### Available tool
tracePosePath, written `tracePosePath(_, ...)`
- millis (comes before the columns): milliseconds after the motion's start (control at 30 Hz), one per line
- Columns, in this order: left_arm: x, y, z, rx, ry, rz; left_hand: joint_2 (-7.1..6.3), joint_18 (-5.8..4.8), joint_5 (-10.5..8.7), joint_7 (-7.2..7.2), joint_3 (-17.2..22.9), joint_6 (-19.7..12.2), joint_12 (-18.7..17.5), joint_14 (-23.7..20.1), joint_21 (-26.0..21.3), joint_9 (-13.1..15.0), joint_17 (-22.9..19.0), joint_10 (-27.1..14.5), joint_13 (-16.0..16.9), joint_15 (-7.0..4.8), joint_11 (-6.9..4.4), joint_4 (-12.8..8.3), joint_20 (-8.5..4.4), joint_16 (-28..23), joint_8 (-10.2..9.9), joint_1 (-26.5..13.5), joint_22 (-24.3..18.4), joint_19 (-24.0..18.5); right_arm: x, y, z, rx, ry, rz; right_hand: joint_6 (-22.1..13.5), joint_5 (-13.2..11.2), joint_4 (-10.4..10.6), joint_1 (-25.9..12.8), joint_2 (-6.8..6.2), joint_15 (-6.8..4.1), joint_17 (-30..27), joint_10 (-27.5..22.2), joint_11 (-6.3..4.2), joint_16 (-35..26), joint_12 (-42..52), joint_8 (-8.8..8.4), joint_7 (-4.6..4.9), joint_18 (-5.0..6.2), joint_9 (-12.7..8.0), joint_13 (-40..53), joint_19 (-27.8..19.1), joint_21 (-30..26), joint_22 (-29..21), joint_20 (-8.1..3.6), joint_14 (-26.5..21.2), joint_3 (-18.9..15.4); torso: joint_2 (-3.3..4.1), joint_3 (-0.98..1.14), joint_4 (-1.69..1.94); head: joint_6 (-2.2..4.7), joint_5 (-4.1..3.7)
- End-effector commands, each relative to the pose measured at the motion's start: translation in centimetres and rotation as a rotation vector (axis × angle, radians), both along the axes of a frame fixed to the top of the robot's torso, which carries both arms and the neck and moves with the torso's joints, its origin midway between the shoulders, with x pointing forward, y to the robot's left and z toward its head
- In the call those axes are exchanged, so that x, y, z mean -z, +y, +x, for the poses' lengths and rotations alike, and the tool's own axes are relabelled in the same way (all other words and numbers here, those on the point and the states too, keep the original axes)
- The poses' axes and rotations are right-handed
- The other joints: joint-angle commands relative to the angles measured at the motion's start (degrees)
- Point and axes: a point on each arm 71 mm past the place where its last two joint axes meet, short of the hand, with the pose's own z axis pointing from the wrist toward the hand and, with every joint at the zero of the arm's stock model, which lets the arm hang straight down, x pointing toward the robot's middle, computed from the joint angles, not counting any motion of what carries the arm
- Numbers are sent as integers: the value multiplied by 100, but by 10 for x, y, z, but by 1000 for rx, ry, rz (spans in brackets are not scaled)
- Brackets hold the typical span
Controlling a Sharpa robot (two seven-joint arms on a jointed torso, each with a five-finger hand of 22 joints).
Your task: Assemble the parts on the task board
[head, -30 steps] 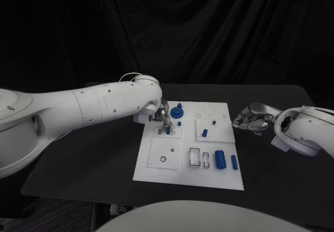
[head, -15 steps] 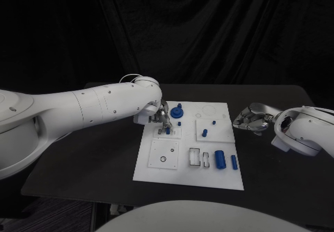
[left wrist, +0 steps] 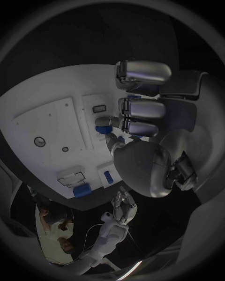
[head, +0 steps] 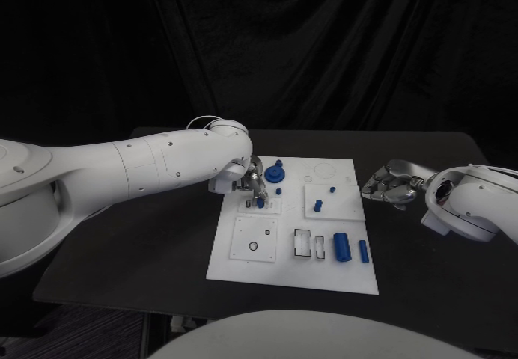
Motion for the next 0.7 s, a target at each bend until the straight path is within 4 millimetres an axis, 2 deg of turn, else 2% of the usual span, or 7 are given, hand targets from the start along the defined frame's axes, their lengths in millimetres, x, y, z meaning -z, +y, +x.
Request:
tracePosePath(33, 2, -2, -1, -6, -3, -18, -76, 73, 105, -10, 140, 61, 20, 595, -33, 0, 1508, 598, 1493, -1, -16, -79, -4, 15, -19, -33, 1191, 237, 2, 0, -1, 2, 15, -15, -4, 37, 4, 62, 11, 9, -15, -57, 1, -41, -23, -20, 40, 68, -8, -8, -46, -28, -8, -11, -54, 47, -2, 2, 1, -1, -4)
tracePosePath(133, 2, -1, -1, -13, -10, -22, -120, 73, 185, -17, 334, 87, 20, 595, -35, 24, 1508, 598, 1493, -7, -23, -195, -8, 15, -9, -74, 1196, 239, 2, -1, 0, 3, 16, -16, -4, 45, 2, 71, 11, 10, -16, -65, 3, -43, -26, -19, 40, 71, -9, -13, -53, -46, -13, -10, -59, 55, -3, 1, 2, -1, -7)
tracePosePath(567, 0, 5, -1, -48, -48, -47, -276, 66, 237, -38, 1079, 145, 20, 595, -23, 189, 1508, 598, 1493, -30, -48, -620, -29, 15, 77, -327, 1224, 261, 3, -2, 0, 8, 22, -23, -2, 69, -5, 94, 9, 13, -34, -90, 7, -70, -43, -16, 43, 79, -10, -33, -73, -106, -33, -7, -75, 75, -6, 5, 2, -1, -26)
tracePosePath(700, -1, 10, -3, -75, -82, -74, -306, 65, 223, -44, 1195, 153, 20, 595, -21, 229, 1508, 598, 1493, -37, -55, -683, -35, 15, 101, -385, 1228, 265, 3, -4, 0, 13, 23, -25, -2, 72, -6, 98, 7, 14, -37, -103, 8, -74, -54, -16, 44, 82, -11, -44, -80, -126, -40, -7, -78, 77, -9, 4, 8, -1, -35)
